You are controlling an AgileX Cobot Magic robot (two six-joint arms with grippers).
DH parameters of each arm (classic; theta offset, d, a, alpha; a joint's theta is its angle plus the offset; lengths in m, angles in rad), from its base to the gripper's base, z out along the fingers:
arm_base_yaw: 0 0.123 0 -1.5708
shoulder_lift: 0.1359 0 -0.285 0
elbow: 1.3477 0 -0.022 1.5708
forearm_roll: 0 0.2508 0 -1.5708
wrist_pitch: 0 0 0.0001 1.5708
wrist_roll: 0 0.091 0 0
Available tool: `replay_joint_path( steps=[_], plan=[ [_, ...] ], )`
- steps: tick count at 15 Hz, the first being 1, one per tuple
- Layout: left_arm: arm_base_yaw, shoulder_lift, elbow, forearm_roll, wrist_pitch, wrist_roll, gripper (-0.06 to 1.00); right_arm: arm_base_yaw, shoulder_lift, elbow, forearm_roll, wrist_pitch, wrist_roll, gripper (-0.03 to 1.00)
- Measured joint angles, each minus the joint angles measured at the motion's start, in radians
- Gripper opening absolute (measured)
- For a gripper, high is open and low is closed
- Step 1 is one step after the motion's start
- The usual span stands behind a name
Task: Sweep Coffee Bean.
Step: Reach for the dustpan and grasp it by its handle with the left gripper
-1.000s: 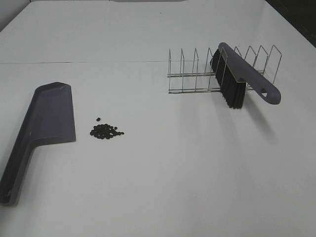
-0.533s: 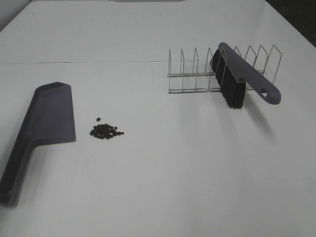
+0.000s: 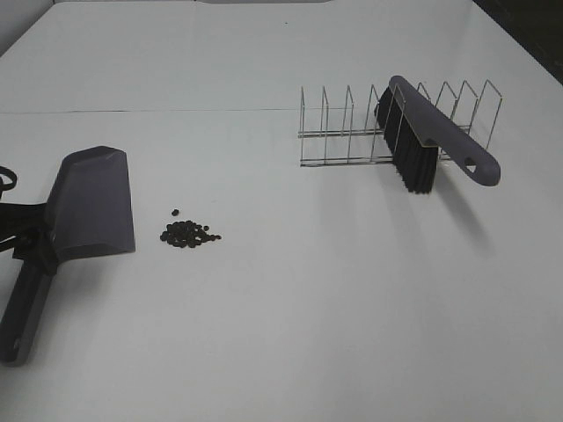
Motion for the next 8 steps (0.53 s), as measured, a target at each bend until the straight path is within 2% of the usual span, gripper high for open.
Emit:
replay_joint_path(
  steps=[4, 8],
  plan=[
    [-0.003, 0.076, -0.027, 0.029, -0.073, -0.041, 0.82, 0.0, 0.0, 0.0, 0.0, 0.0, 0.0, 0.72],
    [-0.003, 0.142, -0.082, 0.029, -0.052, -0.045, 0.82, 0.0, 0.0, 0.0, 0.0, 0.0, 0.0, 0.72]
  ],
)
